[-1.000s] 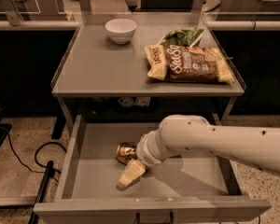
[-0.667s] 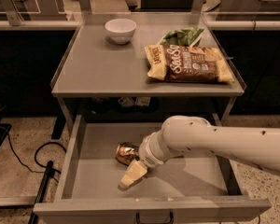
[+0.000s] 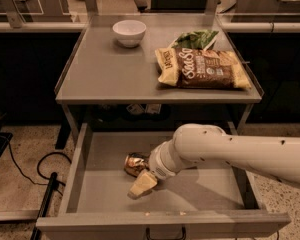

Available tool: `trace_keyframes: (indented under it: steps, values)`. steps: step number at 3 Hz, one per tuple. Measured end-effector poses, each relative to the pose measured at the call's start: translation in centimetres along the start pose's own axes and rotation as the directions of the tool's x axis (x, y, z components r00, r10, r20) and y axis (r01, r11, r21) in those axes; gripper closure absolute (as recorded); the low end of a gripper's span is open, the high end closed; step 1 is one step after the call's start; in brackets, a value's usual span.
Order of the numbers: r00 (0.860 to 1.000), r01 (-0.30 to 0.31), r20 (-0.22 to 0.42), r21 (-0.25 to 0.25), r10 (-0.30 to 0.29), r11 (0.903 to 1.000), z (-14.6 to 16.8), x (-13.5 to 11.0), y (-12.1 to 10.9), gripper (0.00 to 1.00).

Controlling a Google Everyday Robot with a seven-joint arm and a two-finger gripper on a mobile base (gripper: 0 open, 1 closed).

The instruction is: Pick orange can from top drawer and place on counter

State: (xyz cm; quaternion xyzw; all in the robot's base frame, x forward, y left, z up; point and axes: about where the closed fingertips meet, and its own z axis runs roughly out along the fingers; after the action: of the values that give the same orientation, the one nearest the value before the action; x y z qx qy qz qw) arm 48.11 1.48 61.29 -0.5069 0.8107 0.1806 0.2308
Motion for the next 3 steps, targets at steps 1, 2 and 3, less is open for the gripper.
trace_keyframes:
  steps: [1, 2, 3]
  values:
    - [1.0, 0.0, 0.0, 0.0, 0.0, 1.0, 0.0, 0.0, 0.0, 0.43]
    - [1.0, 0.0, 0.0, 0.0, 0.0, 1.0, 0.0, 0.0, 0.0, 0.64]
    - [1.0, 0.0, 0.0, 0.0, 0.0, 1.0, 0.0, 0.0, 0.01, 0.88]
